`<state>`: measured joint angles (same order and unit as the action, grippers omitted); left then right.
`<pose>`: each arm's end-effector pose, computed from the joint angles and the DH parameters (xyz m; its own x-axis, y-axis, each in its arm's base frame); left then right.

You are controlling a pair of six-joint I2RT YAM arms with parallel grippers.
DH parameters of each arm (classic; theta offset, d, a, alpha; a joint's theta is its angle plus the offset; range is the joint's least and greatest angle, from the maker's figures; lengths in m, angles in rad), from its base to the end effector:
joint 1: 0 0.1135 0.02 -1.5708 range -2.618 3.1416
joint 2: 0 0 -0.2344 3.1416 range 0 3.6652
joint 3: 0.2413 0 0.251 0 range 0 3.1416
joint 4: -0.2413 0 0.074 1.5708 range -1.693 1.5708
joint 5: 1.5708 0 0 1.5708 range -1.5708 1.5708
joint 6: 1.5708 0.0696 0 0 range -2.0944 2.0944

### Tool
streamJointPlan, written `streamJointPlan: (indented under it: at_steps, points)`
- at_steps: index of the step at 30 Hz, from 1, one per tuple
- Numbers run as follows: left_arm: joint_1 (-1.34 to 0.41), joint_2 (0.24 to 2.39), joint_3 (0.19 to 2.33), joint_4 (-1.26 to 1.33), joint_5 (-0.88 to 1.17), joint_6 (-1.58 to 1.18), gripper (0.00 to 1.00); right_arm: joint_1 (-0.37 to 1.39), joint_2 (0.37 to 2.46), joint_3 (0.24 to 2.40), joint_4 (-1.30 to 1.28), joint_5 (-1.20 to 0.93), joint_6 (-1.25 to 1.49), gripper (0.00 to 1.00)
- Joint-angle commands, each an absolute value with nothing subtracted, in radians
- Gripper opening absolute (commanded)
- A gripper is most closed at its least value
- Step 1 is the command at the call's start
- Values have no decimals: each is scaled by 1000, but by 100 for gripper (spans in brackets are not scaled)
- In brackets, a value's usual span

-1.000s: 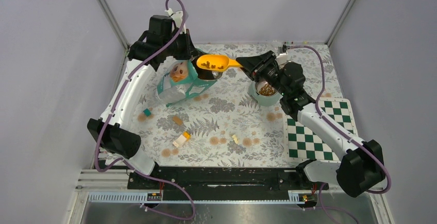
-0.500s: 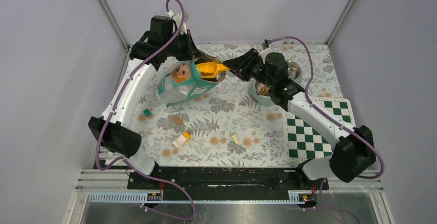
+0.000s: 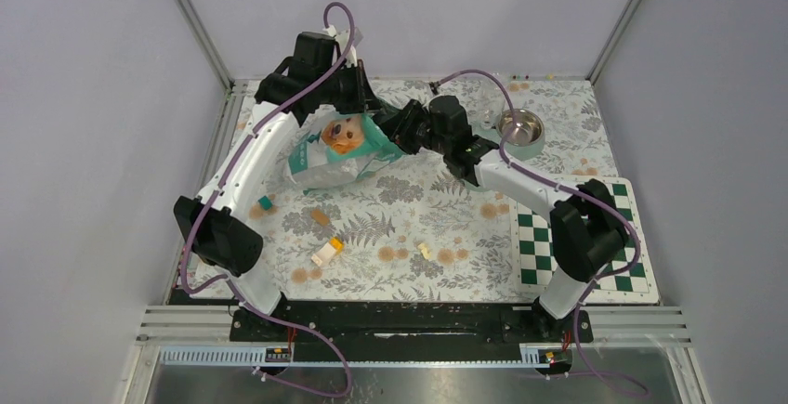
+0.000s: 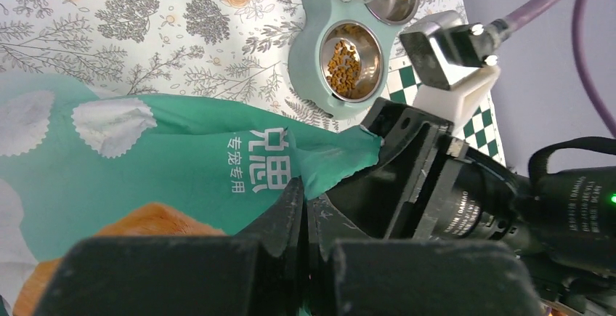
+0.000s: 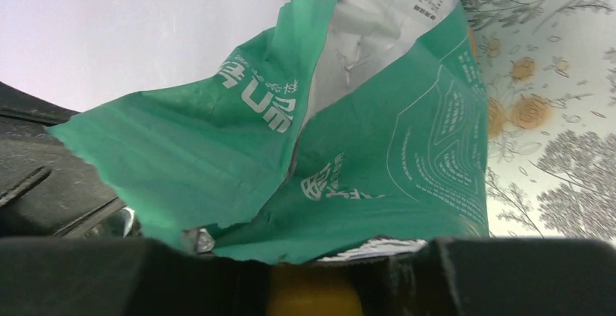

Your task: Serve the pet food

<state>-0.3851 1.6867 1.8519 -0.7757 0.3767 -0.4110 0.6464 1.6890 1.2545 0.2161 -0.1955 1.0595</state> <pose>0.3530 -0.1707 0.3660 -0.7382 -0.1016 -0.6669 0.3640 0.7723 -0.5207 0.3374 0.2715 0.2672 -0.7319 0.5194 -0.4410 -0.2123 0.4411 0.8720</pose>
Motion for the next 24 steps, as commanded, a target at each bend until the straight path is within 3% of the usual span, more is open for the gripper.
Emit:
streamJointPlan:
  at_steps: [1,13,19,24]
  points:
    - [-396,1651,1911,-637,439,-436,0,653,1786,1255,370,-303,1133,0]
    - [-394,1648,1925,-650,405,-440,0,587,1847,1146,925,-475,1490,0]
    - [-384,1656,1945,-679,362,-407,0,546,1790,1076,1007,-499,1577,0]
    - [-367,1653,1932,-701,318,-370,0,507,1681,1013,919,-492,1527,0]
